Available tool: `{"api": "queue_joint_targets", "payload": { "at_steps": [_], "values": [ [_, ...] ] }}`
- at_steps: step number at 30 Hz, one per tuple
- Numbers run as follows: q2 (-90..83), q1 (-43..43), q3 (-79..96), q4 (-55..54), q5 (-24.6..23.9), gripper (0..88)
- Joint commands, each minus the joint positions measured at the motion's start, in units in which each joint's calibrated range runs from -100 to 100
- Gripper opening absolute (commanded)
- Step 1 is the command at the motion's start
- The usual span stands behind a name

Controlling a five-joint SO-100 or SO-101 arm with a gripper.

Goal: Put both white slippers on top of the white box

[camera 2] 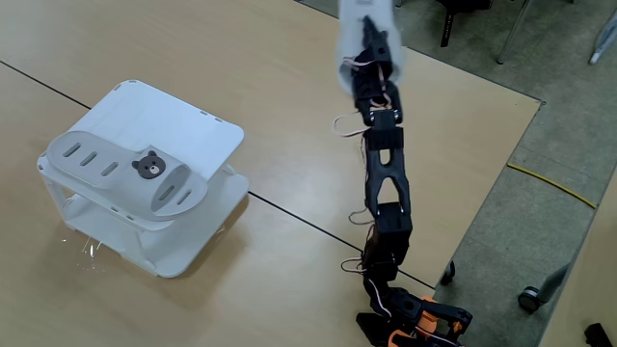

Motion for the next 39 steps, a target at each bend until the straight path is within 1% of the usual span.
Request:
{"api": "queue_joint_targets", "payload": {
  "at_steps": [1, 9, 18, 25, 30, 35, 39],
  "values": [
    [-7.9, -6.6, 3.5, -0.4, 0.4, 0.7],
    [-7.9, -23.2, 7.9, -0.4, 0.4, 0.7],
    [-7.9, -35.2, 10.8, -0.4, 0.4, 0.7],
    [-7.9, -40.6, 11.3, -0.4, 0.4, 0.7],
    [-6.8, -40.8, 11.2, -0.5, 0.4, 0.7],
    [0.5, -40.7, 6.2, -0.6, 0.4, 0.7],
    [8.9, -40.7, -2.1, -0.6, 0.4, 0.7]
  ]
}}
